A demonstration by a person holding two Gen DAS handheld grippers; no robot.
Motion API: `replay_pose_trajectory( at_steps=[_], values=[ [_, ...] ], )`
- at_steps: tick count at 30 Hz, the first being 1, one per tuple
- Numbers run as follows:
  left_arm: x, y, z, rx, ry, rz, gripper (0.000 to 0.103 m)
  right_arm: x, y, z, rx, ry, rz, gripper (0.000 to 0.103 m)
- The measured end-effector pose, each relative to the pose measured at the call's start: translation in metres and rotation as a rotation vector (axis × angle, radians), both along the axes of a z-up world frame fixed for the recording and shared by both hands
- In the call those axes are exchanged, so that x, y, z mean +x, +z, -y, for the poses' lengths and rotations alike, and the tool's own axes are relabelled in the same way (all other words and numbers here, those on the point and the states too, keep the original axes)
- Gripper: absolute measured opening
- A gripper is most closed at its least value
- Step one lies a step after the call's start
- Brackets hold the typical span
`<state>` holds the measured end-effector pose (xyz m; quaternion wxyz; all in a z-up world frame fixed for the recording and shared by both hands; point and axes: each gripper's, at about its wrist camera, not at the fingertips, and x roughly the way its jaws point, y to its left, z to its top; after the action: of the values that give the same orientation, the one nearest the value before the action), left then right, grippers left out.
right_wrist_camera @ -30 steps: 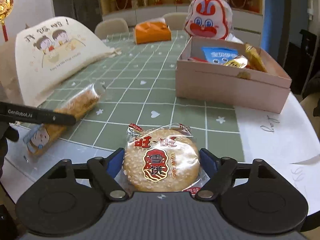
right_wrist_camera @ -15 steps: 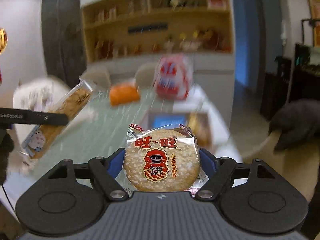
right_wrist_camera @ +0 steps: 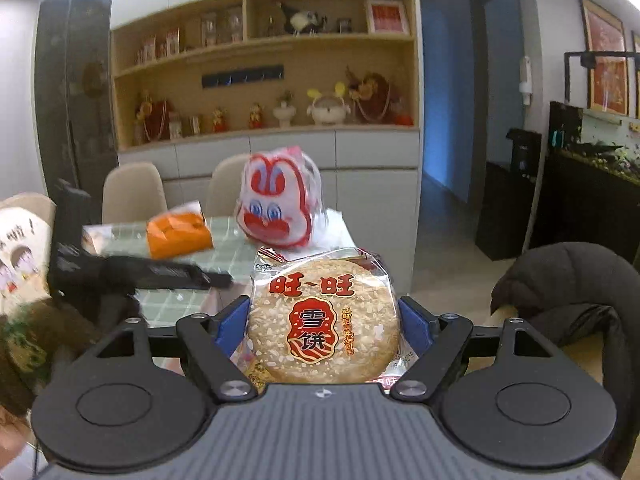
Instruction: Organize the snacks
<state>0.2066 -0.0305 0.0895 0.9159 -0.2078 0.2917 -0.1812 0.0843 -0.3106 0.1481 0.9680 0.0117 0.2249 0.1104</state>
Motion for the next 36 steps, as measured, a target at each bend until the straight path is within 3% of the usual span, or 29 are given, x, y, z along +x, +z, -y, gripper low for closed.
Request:
replay_pose_trajectory(
  at_steps=[4,9,13,15,19,23,26,29,34,36],
  values=[
    [-0.021,0.006,-0.03,-0.002,0.062,0.041,0.035,0.04,-0.001,-0.016,0.097,0.043,-0.06,0.079],
    [-0.049,-0.002,-0.042,-0.015,0.064,0.048,0.035,0.105,-0.015,-0.061,0.175,0.058,-0.159,0.079],
    [-0.066,-0.015,-0.043,0.038,0.074,0.021,0.035,0.153,-0.038,-0.116,0.087,0.125,-0.266,0.081],
    [-0.076,-0.021,-0.043,0.09,0.059,0.018,0.035,0.161,-0.048,-0.127,0.078,0.099,-0.297,0.081],
    [-0.097,-0.03,-0.042,0.187,0.043,0.025,0.035,0.146,-0.044,-0.118,0.109,0.081,-0.251,0.086],
    [-0.11,-0.044,-0.04,0.19,0.028,-0.011,0.035,0.117,-0.037,-0.098,0.133,0.035,-0.241,0.086],
    [-0.129,-0.053,-0.03,0.228,0.007,-0.012,0.035,0.081,-0.044,-0.088,0.075,0.017,-0.212,0.086],
    [-0.151,-0.06,-0.014,0.264,-0.008,-0.012,0.035,0.041,-0.061,-0.076,0.055,-0.013,-0.2,0.087],
    [-0.186,-0.074,0.017,0.398,0.029,0.041,0.035,-0.013,-0.109,-0.062,0.071,-0.085,-0.269,0.089],
    [-0.192,-0.08,0.024,0.415,0.035,0.045,0.035,-0.027,-0.129,-0.063,0.055,-0.1,-0.278,0.089]
  ],
)
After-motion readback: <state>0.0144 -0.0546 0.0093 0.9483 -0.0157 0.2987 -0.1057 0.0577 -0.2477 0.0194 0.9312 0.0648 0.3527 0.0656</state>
